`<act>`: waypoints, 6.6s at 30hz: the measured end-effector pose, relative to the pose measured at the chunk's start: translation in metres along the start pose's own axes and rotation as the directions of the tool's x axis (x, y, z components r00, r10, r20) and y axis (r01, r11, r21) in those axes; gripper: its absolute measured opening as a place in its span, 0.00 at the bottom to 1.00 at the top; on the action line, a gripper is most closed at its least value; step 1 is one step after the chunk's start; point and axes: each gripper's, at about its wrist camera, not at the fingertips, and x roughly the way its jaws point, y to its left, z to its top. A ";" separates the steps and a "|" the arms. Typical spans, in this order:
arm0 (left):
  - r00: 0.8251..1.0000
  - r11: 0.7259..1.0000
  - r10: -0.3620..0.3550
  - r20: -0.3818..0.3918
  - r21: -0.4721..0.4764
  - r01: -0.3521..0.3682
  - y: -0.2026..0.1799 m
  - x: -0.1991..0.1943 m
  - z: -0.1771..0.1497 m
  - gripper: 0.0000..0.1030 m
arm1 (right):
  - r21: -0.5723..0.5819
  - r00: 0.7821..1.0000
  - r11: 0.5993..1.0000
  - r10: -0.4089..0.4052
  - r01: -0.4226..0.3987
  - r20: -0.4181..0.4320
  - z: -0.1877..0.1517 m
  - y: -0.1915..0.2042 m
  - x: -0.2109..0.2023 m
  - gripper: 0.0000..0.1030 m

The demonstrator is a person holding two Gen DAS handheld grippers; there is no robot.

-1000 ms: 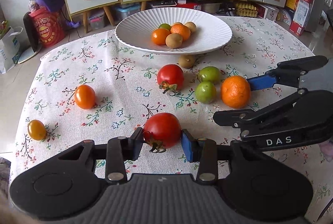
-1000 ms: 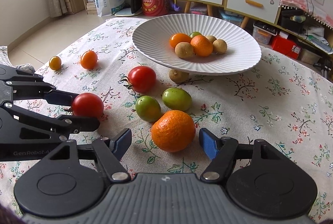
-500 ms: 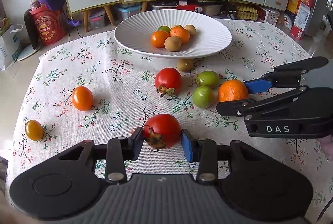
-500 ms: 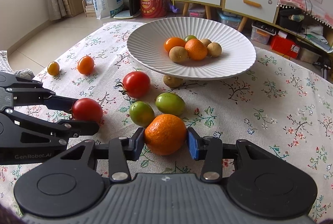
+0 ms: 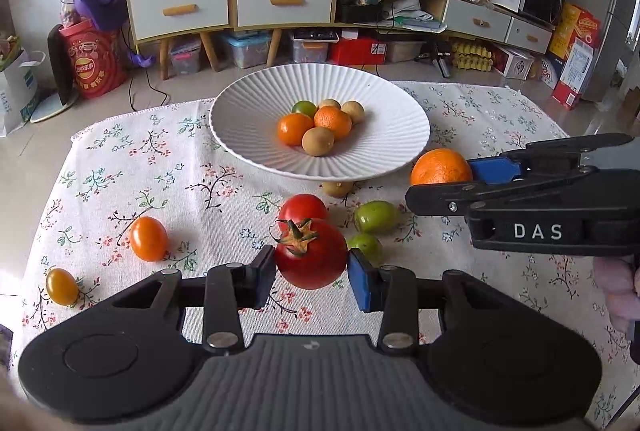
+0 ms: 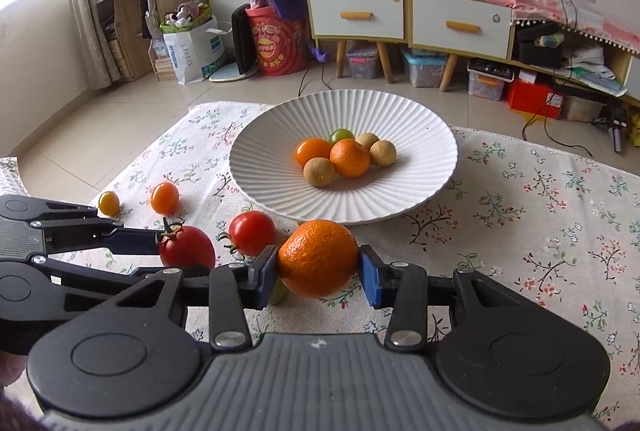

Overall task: Organize fruits
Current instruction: 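Carry the red tomato and mandarin over the bowl and open both tools, then lift both open tools away from the bowl, then grasp a green tomato with the left tool while the right tool grasps another green tomato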

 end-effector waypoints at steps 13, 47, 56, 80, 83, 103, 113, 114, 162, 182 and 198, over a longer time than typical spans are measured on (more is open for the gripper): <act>0.999 0.990 0.023 0.041 -0.138 -0.017 0.010 0.022 0.040 0.39 | 0.077 0.997 0.997 -0.029 0.024 0.066 0.017 -0.026 0.025 0.38; 0.996 0.967 0.041 0.078 -0.253 -0.020 0.042 0.041 0.063 0.40 | 0.088 0.997 0.996 0.028 -0.035 0.079 0.030 -0.041 0.031 0.57; 0.995 0.966 0.058 0.077 -0.258 -0.037 0.042 0.018 0.049 0.51 | 0.154 0.997 0.988 0.013 -0.025 0.081 0.027 -0.043 0.014 0.65; 0.992 0.974 0.102 0.068 -0.209 -0.086 0.026 -0.033 -0.002 0.97 | 0.023 0.998 0.999 -0.040 0.039 0.049 0.003 -0.018 -0.015 0.93; 0.993 0.978 0.105 0.063 -0.185 -0.092 0.024 -0.036 -0.009 0.99 | 0.018 0.997 0.999 -0.039 0.038 0.066 0.002 -0.016 -0.022 0.96; 0.985 0.976 0.174 -0.005 -0.130 -0.173 0.043 -0.041 -0.059 0.99 | -0.028 0.998 0.998 -0.053 0.054 0.038 -0.026 0.007 -0.020 0.99; 0.975 0.969 0.216 -0.052 -0.107 -0.221 0.059 -0.035 -0.079 0.99 | -0.079 0.998 0.995 -0.061 0.059 -0.021 -0.040 0.021 -0.006 0.99; 0.974 0.969 0.220 -0.056 -0.100 -0.225 0.060 -0.034 -0.081 0.99 | -0.083 0.998 0.995 -0.061 0.058 -0.027 -0.042 0.022 -0.005 0.99; 0.994 0.998 0.062 0.085 0.026 -0.065 -0.043 0.038 -0.026 0.34 | 0.001 0.983 0.983 -0.183 0.183 0.011 -0.026 -0.032 0.017 0.99; 0.993 0.992 0.119 0.023 -0.049 -0.118 0.004 0.015 -0.035 0.26 | -0.135 0.991 0.984 -0.123 0.115 -0.051 -0.030 0.011 0.039 0.99; 0.991 0.989 0.134 0.011 -0.063 -0.133 0.027 0.008 -0.044 0.26 | -0.163 0.993 0.981 -0.112 0.104 -0.039 -0.023 0.027 0.049 0.75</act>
